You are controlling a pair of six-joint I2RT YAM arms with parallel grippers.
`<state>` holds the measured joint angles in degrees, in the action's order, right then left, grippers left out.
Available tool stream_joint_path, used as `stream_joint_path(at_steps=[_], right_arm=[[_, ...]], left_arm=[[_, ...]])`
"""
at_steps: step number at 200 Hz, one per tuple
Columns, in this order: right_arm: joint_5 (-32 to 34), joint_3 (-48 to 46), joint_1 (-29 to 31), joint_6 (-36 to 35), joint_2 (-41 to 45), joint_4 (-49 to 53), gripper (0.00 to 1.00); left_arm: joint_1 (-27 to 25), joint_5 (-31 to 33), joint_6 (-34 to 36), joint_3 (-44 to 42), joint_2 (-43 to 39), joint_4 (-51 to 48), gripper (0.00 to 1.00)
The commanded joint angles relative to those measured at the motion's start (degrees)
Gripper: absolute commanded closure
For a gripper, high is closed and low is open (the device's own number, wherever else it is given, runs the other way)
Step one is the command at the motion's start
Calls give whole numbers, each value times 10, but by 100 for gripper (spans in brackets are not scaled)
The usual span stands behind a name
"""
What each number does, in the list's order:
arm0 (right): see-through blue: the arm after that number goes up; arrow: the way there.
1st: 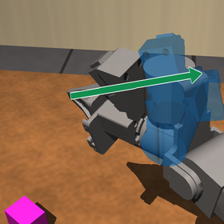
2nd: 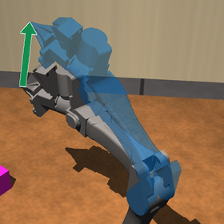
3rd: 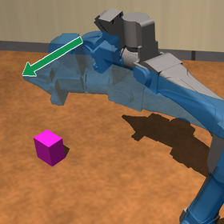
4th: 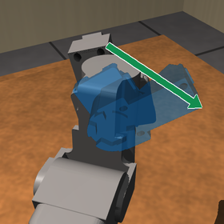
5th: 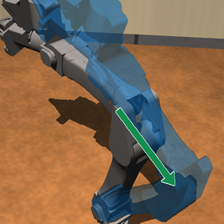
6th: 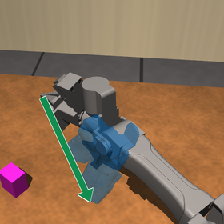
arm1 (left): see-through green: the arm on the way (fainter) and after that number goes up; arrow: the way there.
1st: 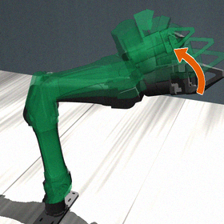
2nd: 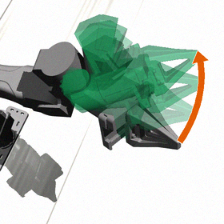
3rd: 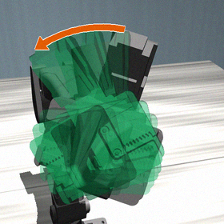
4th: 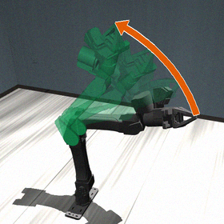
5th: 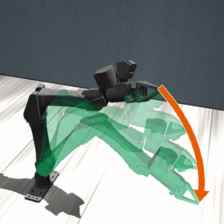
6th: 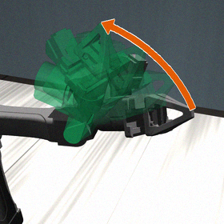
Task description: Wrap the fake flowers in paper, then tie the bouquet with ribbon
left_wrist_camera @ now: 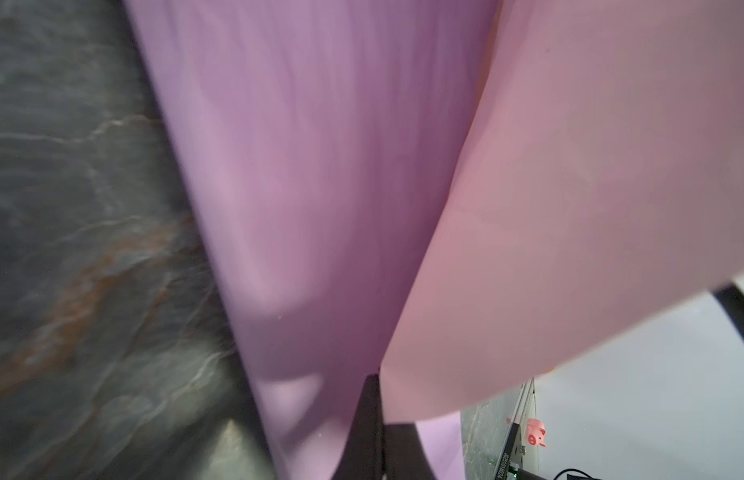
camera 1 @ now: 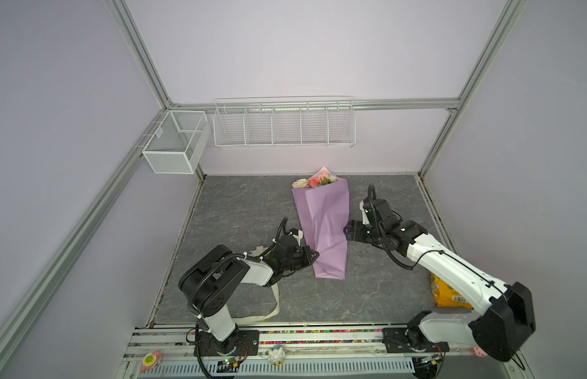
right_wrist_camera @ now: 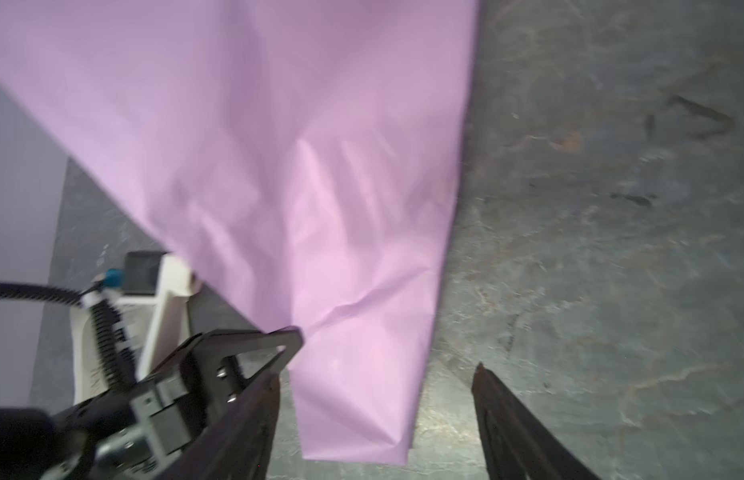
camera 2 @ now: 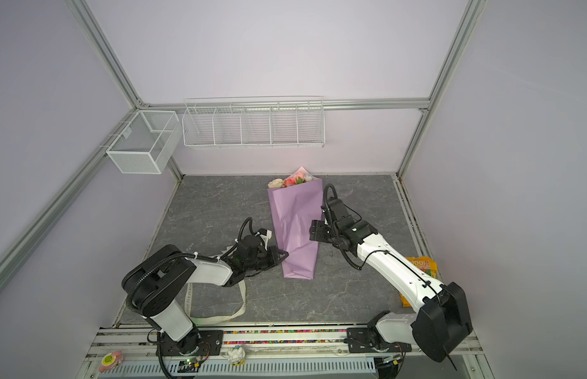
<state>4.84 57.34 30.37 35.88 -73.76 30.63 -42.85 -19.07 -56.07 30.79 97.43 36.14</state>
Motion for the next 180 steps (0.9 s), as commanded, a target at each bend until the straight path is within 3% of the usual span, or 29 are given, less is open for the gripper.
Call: stream_joint_path(at_steps=[1,42,87,142,180], right_arm=[[-14,-57,-13,37,14,-58,28],[-173,-66,-6,22,-24,-136,53],[-204,-57,65,12,-98,-172,73],[-251,-140,96,84,-129,-275,79],[-276,-175,100,93,-141,-309,80]], left_arm=[[8,3,-13,-7,7,33,100],[18,-9,-22,-8,20,49,100],[29,-26,-28,-6,33,53,100],[32,-47,-30,1,50,48,100],[33,-49,-26,4,48,38,100]])
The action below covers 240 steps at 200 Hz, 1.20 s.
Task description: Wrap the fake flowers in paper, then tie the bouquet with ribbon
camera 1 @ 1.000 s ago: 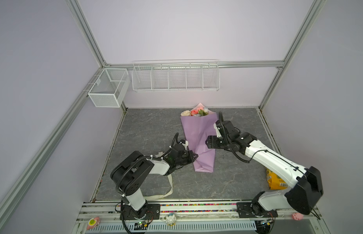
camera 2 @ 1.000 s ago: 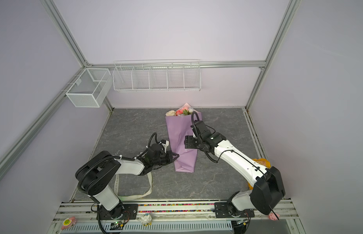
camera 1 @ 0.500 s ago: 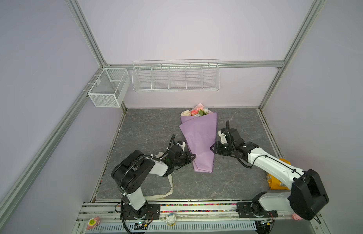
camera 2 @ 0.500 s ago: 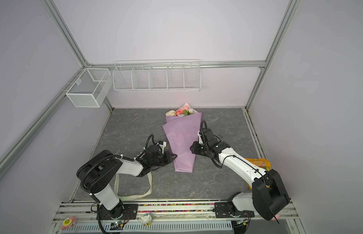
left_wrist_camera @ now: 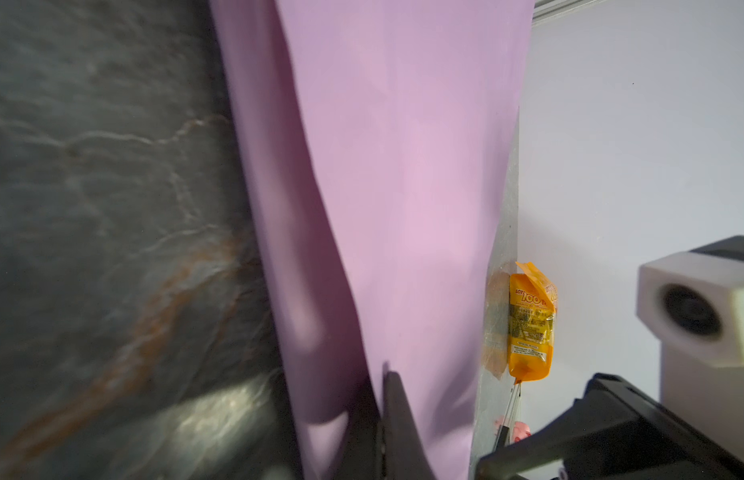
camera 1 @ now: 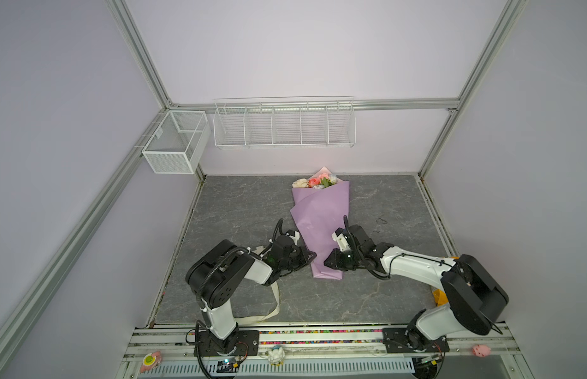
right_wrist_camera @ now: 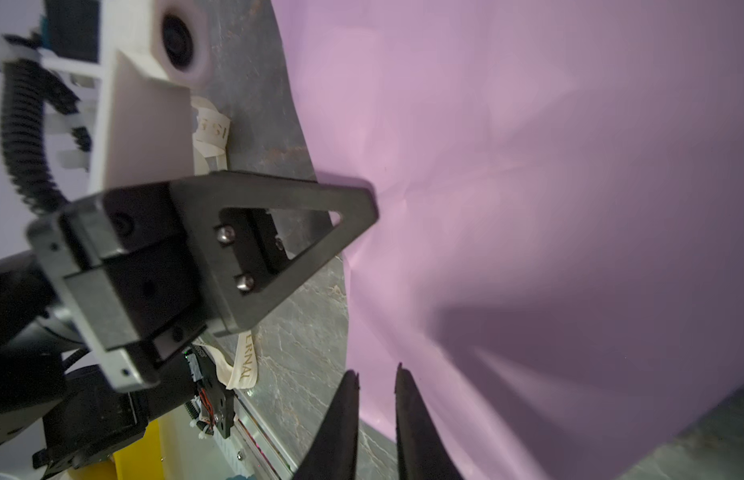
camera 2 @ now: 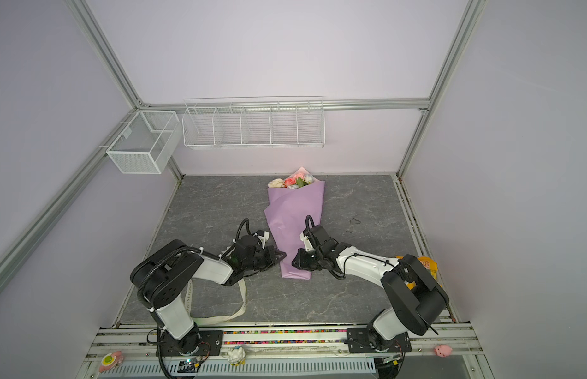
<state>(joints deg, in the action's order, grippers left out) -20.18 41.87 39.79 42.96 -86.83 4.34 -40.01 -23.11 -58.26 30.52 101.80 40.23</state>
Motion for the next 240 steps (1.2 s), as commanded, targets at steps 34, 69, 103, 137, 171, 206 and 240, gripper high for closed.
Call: stream_joint_path(at_steps=[34,69,103,137,171,206,240], right_arm=[[-43,-48,15,40,-34,-94,80],[-43,-41,23,48,-67,-111,80],[-28,-35,23,41,-11,-63,78],[20,-58,10,21,88,8,77],[2,-80,-18,16,88,10,78],[-22,-89,-22,16,47,-19,79],[-28,-92,-22,28,-5,-48,80]], left_arm=[[6,-10,2,13,2,-20,100],[9,-15,4,21,6,-28,100],[10,-14,4,23,3,-38,100],[10,-18,6,27,9,-38,100],[11,-22,7,37,5,-49,100],[11,-20,25,53,-6,-84,100],[11,-18,40,60,-11,-115,100]])
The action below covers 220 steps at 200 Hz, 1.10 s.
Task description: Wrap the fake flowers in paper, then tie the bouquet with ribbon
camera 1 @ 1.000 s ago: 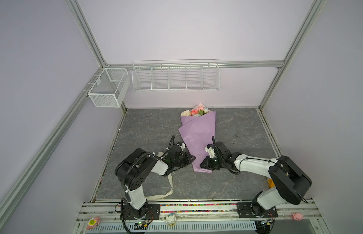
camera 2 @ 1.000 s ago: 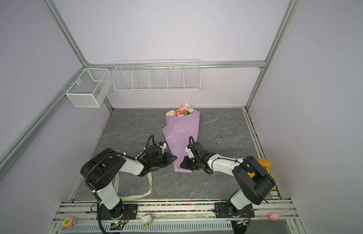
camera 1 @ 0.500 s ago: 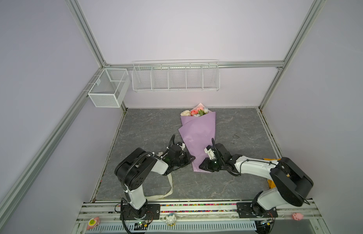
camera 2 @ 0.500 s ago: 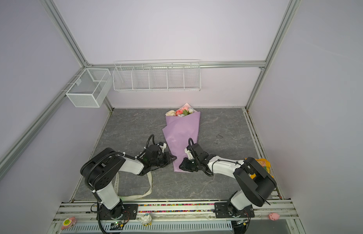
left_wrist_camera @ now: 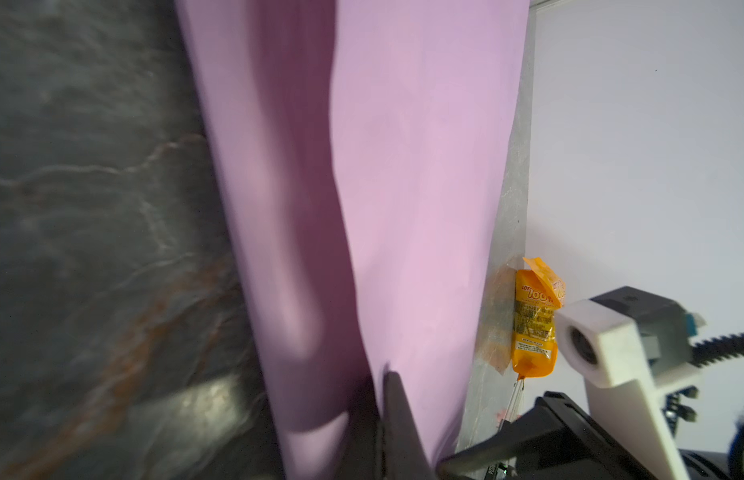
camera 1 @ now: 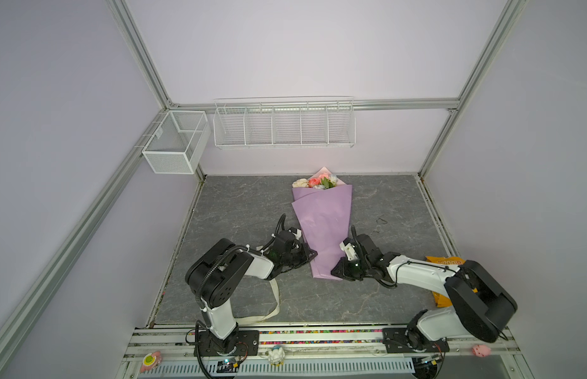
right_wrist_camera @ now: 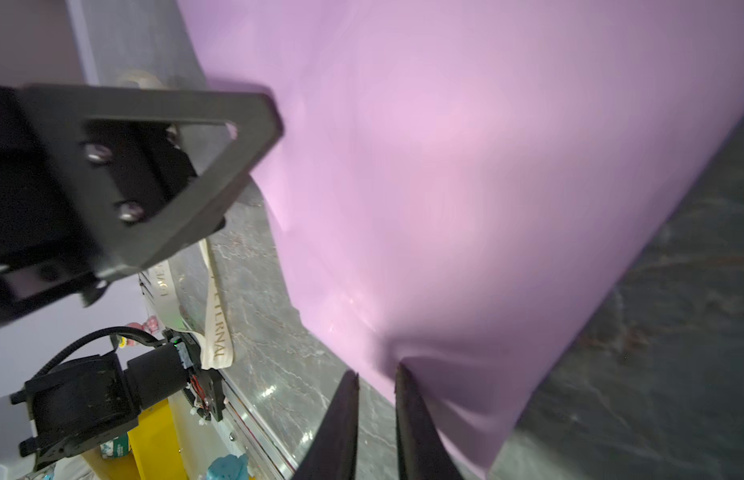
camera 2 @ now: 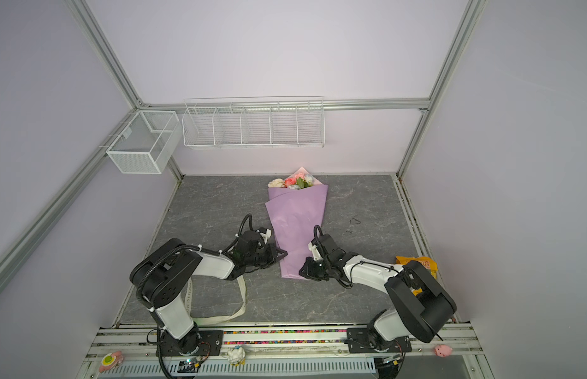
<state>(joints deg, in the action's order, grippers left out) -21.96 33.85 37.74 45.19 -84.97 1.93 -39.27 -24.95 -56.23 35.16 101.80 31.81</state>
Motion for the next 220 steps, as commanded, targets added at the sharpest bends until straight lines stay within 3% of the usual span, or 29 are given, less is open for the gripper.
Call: stream_joint_path(at_steps=[1,7,51,92,127,173,220], right_arm=[[-10,-12,-1,6,-24,-24,80],[-5,-16,-1,10,-26,-26,80],[-4,-17,-2,17,-30,-35,80],[2,-12,-2,17,-23,-21,80],[-3,-7,-2,18,-19,-20,80],[-2,0,-1,17,-13,-18,79],[-7,9,-2,18,-19,-18,79]], left_arm=[[4,1,19,14,-11,-32,100],[4,3,21,13,-15,-38,100],[4,28,47,7,-93,-121,64],[3,97,49,-14,-221,-240,45],[-11,71,52,6,-254,-255,52],[-74,16,90,131,-116,-280,67],[-79,25,33,112,-63,-246,81]])
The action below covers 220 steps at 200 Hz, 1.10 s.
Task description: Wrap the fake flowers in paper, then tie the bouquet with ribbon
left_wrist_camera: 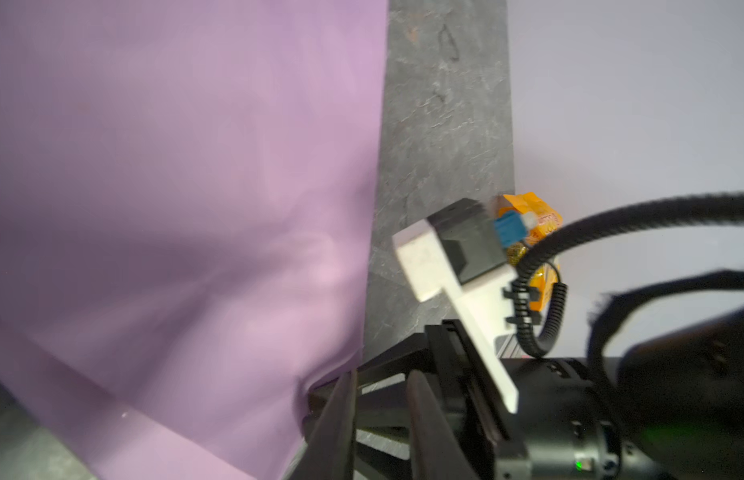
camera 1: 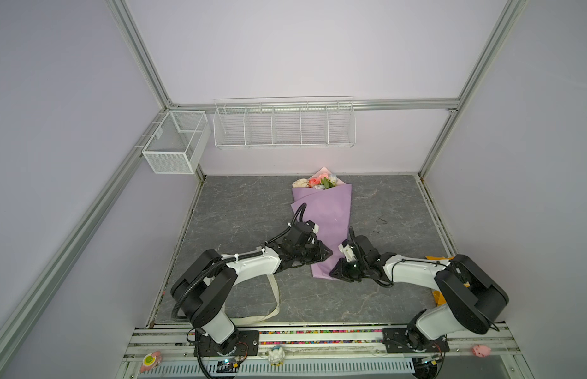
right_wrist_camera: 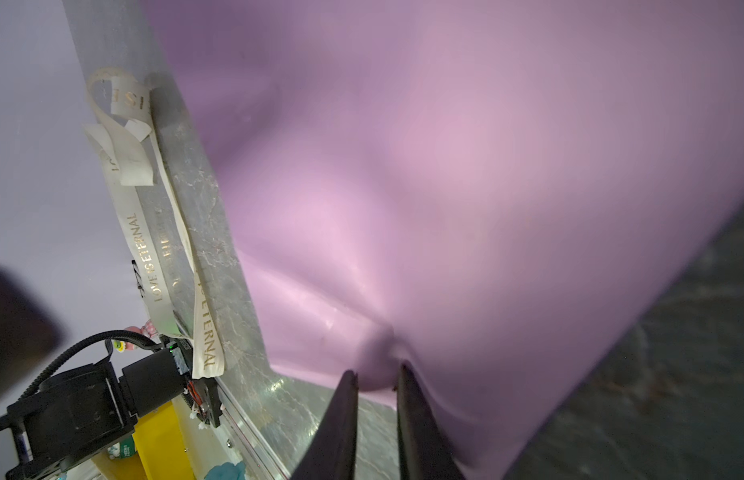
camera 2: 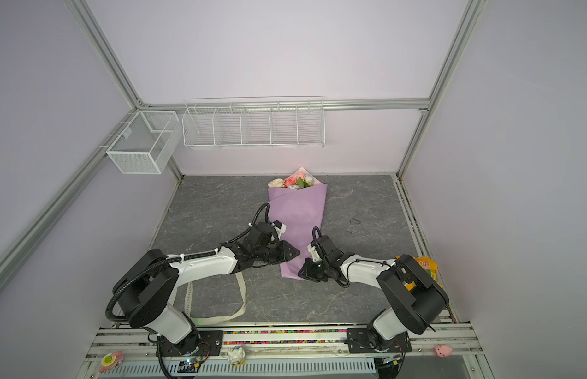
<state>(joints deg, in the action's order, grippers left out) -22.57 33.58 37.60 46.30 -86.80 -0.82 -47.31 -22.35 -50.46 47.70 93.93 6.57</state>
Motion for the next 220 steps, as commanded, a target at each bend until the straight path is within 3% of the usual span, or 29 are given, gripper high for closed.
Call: stream_joint_path(at_steps=[1,27,75,111,158,185,220], right_arm=[[0,12,-1,7,-1,10,79],[0,18,-1,5,6,21,79],[15,39,-14,-14,28,62,78],[11,71,-95,-54,35,95,76],[-112,192,-191,-81,-89,37,76],[-121,264,-212,-97,-181,52,76],[-156,287,-254,-92,-259,13,76]], left_arm=[[1,-1,-26,-13,16,7,81],[-2,-25,-56,-47,39,61,86],[-5,-22,-64,-73,72,73,91],[-5,5,-55,-95,72,56,92],[-4,1,-49,-97,87,66,93],[-3,-7,-46,-92,100,64,95],[-2,-7,-43,-99,103,63,95]])
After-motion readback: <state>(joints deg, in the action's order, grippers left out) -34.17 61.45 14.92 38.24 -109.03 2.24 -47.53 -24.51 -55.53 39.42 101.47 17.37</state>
